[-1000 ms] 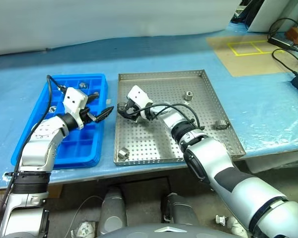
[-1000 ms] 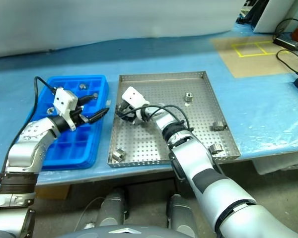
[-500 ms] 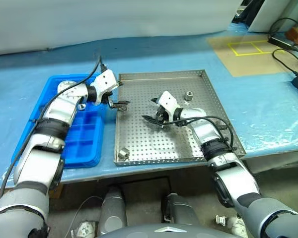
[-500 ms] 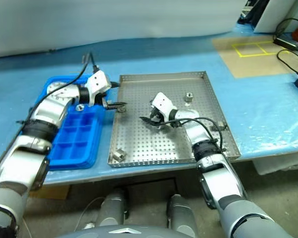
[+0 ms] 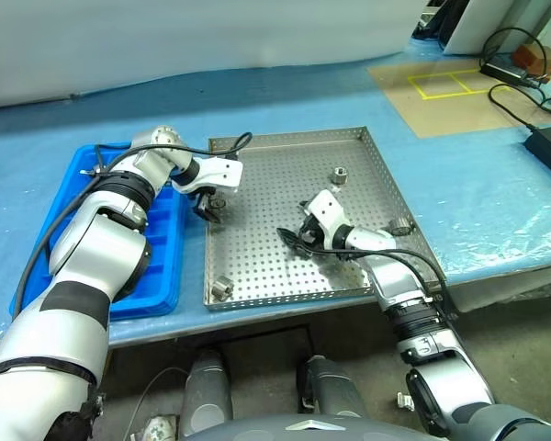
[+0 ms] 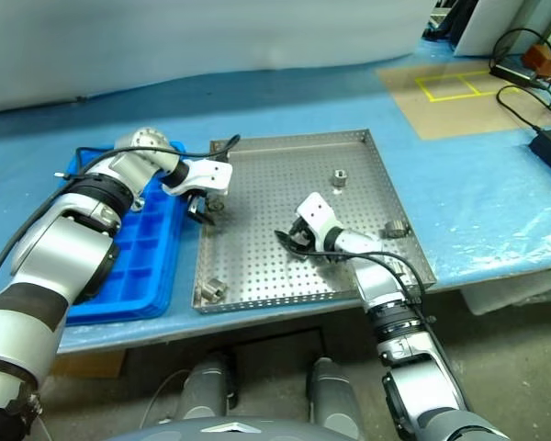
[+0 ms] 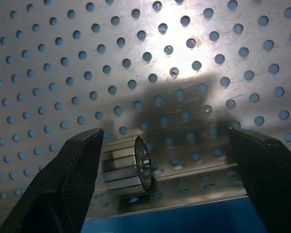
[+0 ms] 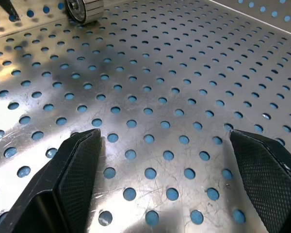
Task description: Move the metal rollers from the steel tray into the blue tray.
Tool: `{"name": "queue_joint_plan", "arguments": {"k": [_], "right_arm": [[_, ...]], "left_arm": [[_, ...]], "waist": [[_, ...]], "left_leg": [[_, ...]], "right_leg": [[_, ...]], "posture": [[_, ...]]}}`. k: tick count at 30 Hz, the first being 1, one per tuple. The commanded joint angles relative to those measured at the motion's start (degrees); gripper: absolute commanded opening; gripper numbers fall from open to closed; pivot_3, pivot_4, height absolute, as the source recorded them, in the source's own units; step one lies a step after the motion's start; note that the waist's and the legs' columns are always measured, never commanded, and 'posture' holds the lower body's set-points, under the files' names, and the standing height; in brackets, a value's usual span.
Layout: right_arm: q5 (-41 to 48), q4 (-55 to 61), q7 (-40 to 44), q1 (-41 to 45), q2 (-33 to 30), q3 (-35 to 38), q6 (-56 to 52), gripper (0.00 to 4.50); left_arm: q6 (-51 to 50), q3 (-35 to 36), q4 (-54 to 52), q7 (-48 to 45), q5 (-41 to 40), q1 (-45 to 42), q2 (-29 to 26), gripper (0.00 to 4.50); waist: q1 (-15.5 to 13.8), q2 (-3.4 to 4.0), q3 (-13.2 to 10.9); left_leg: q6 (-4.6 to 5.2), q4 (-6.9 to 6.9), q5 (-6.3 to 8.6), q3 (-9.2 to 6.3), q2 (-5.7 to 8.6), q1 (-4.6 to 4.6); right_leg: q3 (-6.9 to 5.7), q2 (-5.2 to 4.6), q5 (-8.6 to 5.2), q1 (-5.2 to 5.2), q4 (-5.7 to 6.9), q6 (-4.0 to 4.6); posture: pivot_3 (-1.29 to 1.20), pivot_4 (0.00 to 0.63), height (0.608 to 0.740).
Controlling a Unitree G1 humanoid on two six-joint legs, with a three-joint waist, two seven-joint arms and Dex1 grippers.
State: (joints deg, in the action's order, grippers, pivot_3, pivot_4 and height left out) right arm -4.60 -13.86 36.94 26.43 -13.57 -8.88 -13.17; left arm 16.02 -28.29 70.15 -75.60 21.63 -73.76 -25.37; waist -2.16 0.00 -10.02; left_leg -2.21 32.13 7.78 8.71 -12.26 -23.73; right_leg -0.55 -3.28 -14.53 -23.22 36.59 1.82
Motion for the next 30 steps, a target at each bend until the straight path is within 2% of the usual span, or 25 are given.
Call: {"name": "queue_joint_plan", "arguments": {"k": [1,11,30], "right_arm": [[0.56,2.57,-1.02,-0.43,-0.47,-0.14,0.07,4.46],[0.51,4.17,-2.99,-3.02,-0.58,-1.15,-0.25,4.46],[0.72,2.0,-3.72,-4.15,0.04,-2.97,1.87,4.46]], "left_arm": [[-0.95,0.17,1.09,1.42,1.68,-1.91,-0.18,4.35],[-7.45,-0.49,3.35,8.96,5.56,-2.3,-0.21,4.35],[-15.15,-1.38,3.48,11.5,7.94,1.8,-0.94,4.35]], "waist": [[0.04,0.0,0.0],[1.02,0.0,0.0],[2.77,-0.01,-0.01]], "left_leg": [[0.01,0.0,0.0,0.0,0.01,0.01],[0.02,-0.01,0.01,0.01,0.0,0.21],[0.03,-0.2,0.02,0.12,-0.01,0.52]], "right_leg": [[0.0,-0.01,-0.01,0.0,0.0,0.01],[0.01,0.0,-0.06,0.21,-0.01,0.11],[0.14,0.04,-0.08,0.38,-0.12,0.13]], "posture": [[-0.32,0.15,0.74],[-0.32,0.15,0.74],[-0.27,0.15,0.74]]}}
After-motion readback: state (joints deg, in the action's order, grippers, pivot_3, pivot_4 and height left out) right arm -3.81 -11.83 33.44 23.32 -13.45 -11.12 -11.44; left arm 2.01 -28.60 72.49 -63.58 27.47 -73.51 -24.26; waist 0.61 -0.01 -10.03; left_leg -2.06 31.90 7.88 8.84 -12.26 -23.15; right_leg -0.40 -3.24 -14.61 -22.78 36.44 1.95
